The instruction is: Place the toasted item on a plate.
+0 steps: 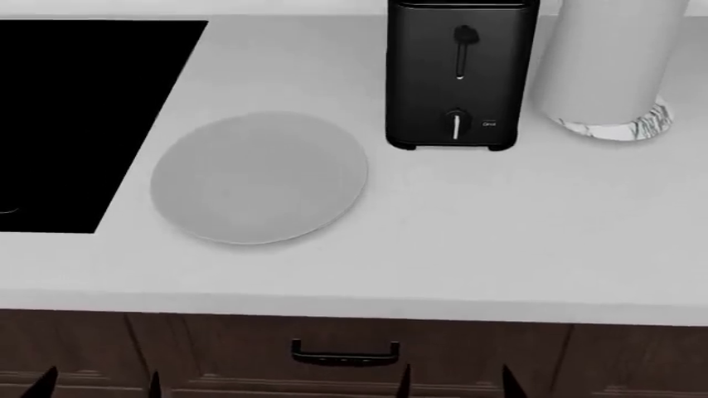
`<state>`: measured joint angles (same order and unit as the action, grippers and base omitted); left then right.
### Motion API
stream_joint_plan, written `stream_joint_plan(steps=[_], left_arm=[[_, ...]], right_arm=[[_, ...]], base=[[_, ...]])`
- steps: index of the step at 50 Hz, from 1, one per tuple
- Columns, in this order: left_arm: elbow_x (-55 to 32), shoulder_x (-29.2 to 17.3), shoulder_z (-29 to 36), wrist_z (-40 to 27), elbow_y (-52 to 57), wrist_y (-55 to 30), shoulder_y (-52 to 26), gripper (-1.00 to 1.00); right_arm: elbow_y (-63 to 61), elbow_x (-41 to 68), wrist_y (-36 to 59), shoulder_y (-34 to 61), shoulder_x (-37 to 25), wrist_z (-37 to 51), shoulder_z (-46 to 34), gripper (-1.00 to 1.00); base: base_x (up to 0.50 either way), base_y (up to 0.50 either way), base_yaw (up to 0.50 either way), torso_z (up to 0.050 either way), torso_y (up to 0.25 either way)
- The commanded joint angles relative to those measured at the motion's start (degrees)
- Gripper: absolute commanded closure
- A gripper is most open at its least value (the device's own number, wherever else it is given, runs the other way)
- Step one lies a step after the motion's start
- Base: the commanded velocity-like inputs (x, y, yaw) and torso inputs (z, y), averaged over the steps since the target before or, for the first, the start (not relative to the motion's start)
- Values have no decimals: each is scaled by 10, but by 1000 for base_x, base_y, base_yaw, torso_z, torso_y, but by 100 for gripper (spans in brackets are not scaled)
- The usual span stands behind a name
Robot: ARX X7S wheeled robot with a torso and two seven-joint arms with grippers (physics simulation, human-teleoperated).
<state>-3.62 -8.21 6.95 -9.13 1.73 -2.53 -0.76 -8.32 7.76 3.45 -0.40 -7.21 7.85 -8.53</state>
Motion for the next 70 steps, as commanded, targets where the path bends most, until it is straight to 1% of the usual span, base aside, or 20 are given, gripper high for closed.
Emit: stream_joint_plan(steps=[1, 11, 21, 28, 31, 35, 38, 40, 44, 46, 48, 53, 56, 61, 66, 68, 70], left_arm=[[-1, -7, 6, -5, 11, -16, -9, -100], [3, -17, 8, -13, 38, -47, -19, -100], [0, -21, 12, -15, 48, -58, -24, -100], [-3, -27, 16, -13, 75, -90, -35, -100], [-5, -35, 17, -9, 103, -131, -51, -100], [-11, -40, 24, 0, 136, -175, -78, -100], [-14, -44, 29, 8, 147, -198, -100, -100], [-17, -48, 25, 10, 152, -217, -120, -100], [-22, -56, 22, 13, 168, -260, -152, -100], [-16, -68, 36, 25, 174, -279, -168, -100], [-31, -63, 22, 26, 177, -281, -174, -100], [-34, -78, 18, 32, 191, -318, -195, -100], [-41, -83, 10, 32, 204, -345, -206, -100], [-49, -99, 2, 35, 248, -403, -228, -100], [-58, -109, -8, 35, 282, -455, -246, -100], [-70, -106, -18, 38, 293, -476, -261, -100], [-75, -108, -21, 42, 296, -480, -270, -100]], right_arm=[[-12, 8, 7, 0, -5, 4, -10, -100], [-34, 10, 28, 3, -14, 8, -18, -100], [-46, 12, 31, 1, -20, 12, -23, -100], [-81, 14, 79, 30, -30, 16, -27, -100], [-106, 27, 120, 54, -32, 13, -29, -100], [-121, 33, 162, 82, -36, 15, -31, -100], [-140, 40, 184, 99, -39, 18, -25, -100], [-150, 31, 207, 118, -48, 25, -26, -100], [-163, 45, 261, 159, -50, 31, -14, -100], [-170, 47, 288, 182, -54, 32, -16, -100], [-177, 49, 316, 203, -57, 34, -16, -100], [-194, 65, 378, 240, -58, 39, -8, -100], [-207, 76, 401, 253, -56, 44, 5, -100], [-230, 98, 469, 305, -46, 60, 24, -100], [-244, 108, 510, 342, -52, 60, 22, -100], [-254, 115, 526, 353, -55, 60, 25, -100], [-260, 117, 535, 358, -59, 59, 25, -100]], base=[[0, 0, 0, 50, 0], [0, 0, 0, 50, 0], [0, 0, 0, 50, 0], [0, 0, 0, 50, 0], [0, 0, 0, 48, 0], [0, 0, 0, 5, 0], [0, 0, 0, 0, 0], [0, 0, 0, 0, 0], [0, 0, 0, 0, 0], [0, 0, 0, 0, 0], [0, 0, 0, 0, 0], [0, 0, 0, 0, 0], [0, 0, 0, 0, 0], [0, 0, 0, 0, 0], [0, 0, 0, 0, 0], [0, 0, 0, 0, 0], [0, 0, 0, 0, 0]])
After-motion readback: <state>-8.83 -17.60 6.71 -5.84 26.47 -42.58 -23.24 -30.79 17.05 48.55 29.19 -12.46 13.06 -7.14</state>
